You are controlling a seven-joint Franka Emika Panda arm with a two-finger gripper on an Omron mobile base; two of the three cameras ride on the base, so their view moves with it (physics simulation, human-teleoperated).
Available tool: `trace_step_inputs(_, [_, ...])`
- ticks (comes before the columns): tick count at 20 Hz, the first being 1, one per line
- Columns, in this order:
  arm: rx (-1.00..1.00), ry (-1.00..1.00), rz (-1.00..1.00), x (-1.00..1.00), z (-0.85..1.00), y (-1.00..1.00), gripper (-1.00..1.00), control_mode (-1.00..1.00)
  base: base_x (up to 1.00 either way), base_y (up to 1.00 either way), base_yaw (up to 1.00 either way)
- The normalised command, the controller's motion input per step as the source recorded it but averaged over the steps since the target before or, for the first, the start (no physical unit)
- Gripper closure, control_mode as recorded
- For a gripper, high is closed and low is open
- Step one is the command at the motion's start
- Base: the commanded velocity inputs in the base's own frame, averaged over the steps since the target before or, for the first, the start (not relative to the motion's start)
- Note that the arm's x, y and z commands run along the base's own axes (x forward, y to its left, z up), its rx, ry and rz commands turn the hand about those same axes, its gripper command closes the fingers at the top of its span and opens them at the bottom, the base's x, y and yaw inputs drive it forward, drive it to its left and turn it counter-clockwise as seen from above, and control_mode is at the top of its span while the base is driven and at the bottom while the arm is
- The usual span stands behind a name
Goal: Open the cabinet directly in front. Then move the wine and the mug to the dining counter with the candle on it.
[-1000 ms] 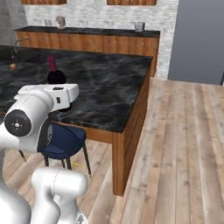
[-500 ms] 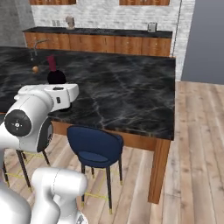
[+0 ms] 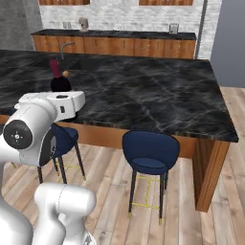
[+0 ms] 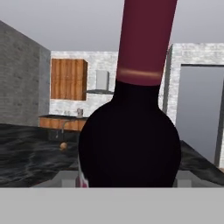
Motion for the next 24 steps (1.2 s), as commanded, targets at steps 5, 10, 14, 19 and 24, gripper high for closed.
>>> trace_step_inputs(5, [0.0, 0.0, 0.0, 0.0, 0.0, 0.0, 1.0, 1.0, -0.67, 1.0, -0.1])
trace_step_inputs(10, [0.0, 0.0, 0.0, 0.0, 0.0, 0.0, 1.0, 1.0, -0.06, 1.0, -0.07])
trace_step_inputs(14, [0.0, 0.0, 0.0, 0.0, 0.0, 0.0, 1.0, 1.0, 0.99, 1.0, -0.14])
trace_step_inputs(19, [0.0, 0.0, 0.0, 0.0, 0.0, 0.0, 1.0, 1.0, 0.09, 0.65, -0.14])
trace_step_inputs(24, [0.0, 0.0, 0.0, 0.0, 0.0, 0.0, 1.0, 1.0, -0.31, 1.0, -0.03])
